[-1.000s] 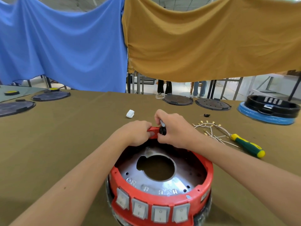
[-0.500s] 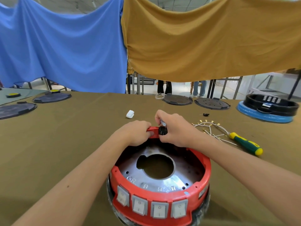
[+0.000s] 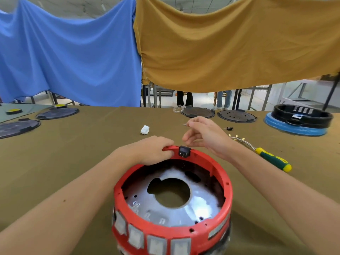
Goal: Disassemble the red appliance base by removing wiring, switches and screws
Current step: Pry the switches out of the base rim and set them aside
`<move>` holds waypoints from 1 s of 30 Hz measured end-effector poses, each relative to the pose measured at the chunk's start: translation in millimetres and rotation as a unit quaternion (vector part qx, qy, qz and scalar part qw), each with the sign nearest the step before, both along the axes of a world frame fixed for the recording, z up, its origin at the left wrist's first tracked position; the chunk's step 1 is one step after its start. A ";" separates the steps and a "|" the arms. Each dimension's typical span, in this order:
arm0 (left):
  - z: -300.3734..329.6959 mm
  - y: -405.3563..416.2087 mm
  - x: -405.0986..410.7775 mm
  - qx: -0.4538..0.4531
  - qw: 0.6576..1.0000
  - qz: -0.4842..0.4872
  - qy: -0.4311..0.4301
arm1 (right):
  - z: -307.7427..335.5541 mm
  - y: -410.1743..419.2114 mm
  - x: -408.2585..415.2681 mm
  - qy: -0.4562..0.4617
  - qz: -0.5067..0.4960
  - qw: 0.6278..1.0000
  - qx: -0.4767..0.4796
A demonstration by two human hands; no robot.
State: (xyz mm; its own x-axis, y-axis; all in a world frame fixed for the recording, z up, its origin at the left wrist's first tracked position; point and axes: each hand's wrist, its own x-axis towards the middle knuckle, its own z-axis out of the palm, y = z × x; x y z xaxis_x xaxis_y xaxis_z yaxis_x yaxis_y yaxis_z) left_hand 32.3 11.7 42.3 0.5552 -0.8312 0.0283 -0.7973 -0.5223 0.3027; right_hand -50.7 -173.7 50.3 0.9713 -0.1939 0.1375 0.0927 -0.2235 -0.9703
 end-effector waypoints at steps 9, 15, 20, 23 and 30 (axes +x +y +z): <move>-1.7 0.8 -19.1 -0.123 0.989 -0.086 0.004 | -26.9 -26.5 -11.2 0.021 0.078 0.972 0.221; -2.6 -0.2 -20.6 -0.137 0.984 -0.098 -0.059 | -32.8 -32.0 -13.5 -0.017 0.039 0.985 0.167; -1.2 0.6 -24.5 -0.150 0.980 -0.099 -0.089 | -40.7 -23.9 -14.0 -0.002 0.024 0.997 0.079; -1.8 1.1 -25.0 -0.142 0.979 -0.099 -0.104 | -40.3 -19.5 -11.6 0.009 0.017 0.997 0.081; -3.2 0.5 -23.2 -0.131 0.980 -0.101 -0.110 | -41.1 -14.0 -6.1 0.034 0.007 0.990 0.136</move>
State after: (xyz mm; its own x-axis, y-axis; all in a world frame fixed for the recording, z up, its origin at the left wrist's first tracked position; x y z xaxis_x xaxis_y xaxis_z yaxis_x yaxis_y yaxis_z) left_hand 9.1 12.2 39.1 0.3360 -0.8718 0.3564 -0.9376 -0.2739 0.2141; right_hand -56.8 -187.8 9.3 0.9794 -0.2010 0.0171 0.0274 0.0485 -0.9984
